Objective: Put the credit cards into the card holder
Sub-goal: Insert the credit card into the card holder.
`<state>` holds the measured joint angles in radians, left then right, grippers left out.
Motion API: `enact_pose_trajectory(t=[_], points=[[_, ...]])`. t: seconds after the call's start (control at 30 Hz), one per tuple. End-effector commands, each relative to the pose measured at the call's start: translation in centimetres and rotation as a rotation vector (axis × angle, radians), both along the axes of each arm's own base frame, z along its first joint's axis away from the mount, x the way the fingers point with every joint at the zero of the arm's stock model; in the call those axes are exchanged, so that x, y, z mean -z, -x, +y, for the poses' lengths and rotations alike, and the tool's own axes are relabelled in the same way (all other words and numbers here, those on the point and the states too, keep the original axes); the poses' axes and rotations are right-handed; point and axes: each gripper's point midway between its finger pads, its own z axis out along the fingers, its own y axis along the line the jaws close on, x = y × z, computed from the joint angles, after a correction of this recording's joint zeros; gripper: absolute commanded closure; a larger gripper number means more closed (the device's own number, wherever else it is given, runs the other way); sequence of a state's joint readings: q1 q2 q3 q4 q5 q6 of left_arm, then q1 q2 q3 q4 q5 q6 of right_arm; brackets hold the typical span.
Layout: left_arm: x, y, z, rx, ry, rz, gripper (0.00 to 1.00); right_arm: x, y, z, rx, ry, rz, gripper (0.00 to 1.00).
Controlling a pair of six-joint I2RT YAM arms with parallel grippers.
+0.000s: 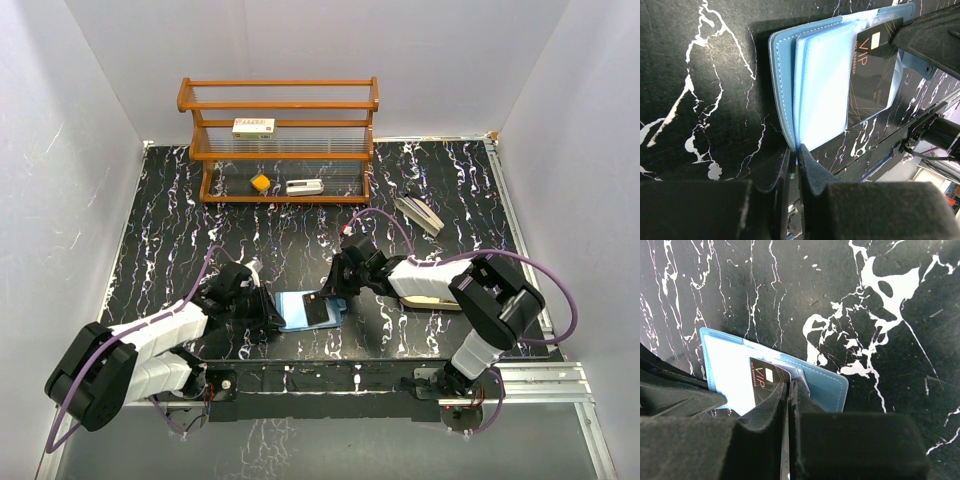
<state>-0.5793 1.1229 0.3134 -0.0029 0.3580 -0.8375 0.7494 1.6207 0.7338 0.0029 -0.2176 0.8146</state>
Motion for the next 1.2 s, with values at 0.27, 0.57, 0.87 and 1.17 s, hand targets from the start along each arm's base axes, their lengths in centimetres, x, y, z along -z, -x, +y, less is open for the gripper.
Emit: enact_pose_trajectory(t=[0.27,0.57,0.87,1.17], points=[[0.0,1.0,-0.5,0.043,0.042,0.020,0.91,-0.5,-1.5,1.3,0.029,-0.060,-0.036,1.00],[-0.5,0.8,-1.1,0.049,0.080,0.005,0.80,-0.3,-0.9,1.9,0.043,-0.098,-0.001,1.00],[-0.7,0.5,-1.2,0.047,0.081,-0.009,0.75,-0.2,-0.1,1.5,0.040,-0.053,0.017,0.81],[-1.0,-0.1,-1.7,0.057,0.103,-0.035,0.73,-0.6,0.4,1.6,0.018,-0.026,0.010,0.74]])
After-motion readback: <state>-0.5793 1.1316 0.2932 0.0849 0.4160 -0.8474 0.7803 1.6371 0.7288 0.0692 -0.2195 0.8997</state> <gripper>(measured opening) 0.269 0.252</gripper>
